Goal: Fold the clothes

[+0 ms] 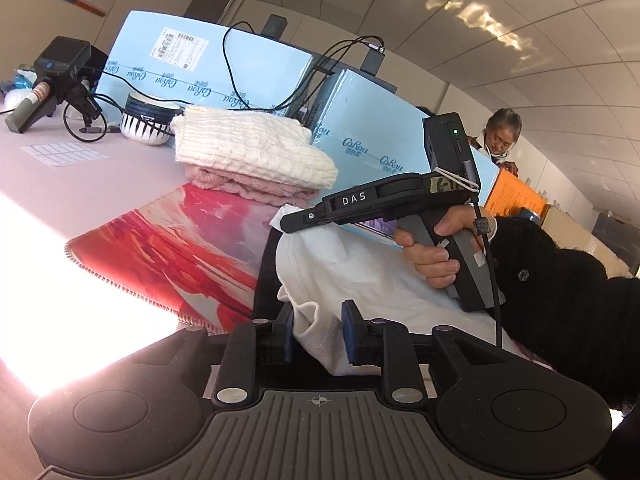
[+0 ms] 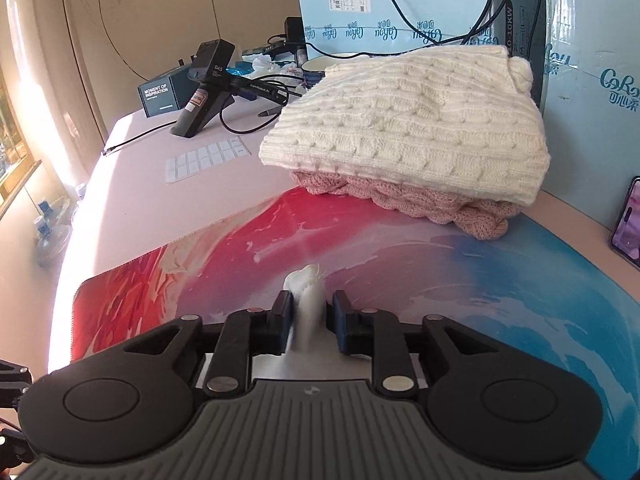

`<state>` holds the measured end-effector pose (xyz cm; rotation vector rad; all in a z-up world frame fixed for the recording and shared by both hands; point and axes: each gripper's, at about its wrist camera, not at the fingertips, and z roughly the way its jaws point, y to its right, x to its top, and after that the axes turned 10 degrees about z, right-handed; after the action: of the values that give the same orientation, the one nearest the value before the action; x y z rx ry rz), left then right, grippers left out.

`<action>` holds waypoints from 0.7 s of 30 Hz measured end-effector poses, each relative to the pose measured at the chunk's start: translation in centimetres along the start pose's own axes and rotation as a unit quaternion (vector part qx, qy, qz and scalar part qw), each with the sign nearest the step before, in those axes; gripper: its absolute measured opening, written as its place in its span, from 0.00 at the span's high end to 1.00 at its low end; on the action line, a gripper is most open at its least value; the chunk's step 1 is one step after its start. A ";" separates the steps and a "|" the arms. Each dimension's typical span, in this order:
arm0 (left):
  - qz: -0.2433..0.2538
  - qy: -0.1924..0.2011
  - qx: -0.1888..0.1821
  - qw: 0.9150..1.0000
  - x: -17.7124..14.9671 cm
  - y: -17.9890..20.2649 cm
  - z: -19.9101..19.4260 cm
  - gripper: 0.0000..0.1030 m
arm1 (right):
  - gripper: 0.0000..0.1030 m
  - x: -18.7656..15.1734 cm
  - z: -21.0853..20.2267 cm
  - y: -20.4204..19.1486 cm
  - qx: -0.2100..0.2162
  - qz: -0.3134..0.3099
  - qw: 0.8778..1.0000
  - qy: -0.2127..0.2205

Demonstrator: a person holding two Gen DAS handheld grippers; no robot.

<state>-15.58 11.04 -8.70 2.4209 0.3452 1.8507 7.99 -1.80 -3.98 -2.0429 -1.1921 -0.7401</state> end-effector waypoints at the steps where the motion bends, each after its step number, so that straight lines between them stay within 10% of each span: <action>1: 0.011 0.005 0.011 1.000 0.0 0.2 -0.3 0.21 | 0.31 0.2 -0.6 0.1 -0.012 0.005 1.000 0.017; 14: 0.091 -0.012 0.085 0.992 -0.3 0.3 -0.2 0.13 | 0.30 -1.9 -5.3 -1.0 0.091 0.083 0.992 0.025; 21: 0.092 -0.021 0.088 0.992 -0.5 0.5 -0.6 0.11 | 0.24 -2.9 -1.8 -0.5 0.052 0.117 0.992 -0.001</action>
<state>-16.23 10.39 -8.92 2.6877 0.3029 1.9114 6.03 -4.54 -4.89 -2.0515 -0.9505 -0.5516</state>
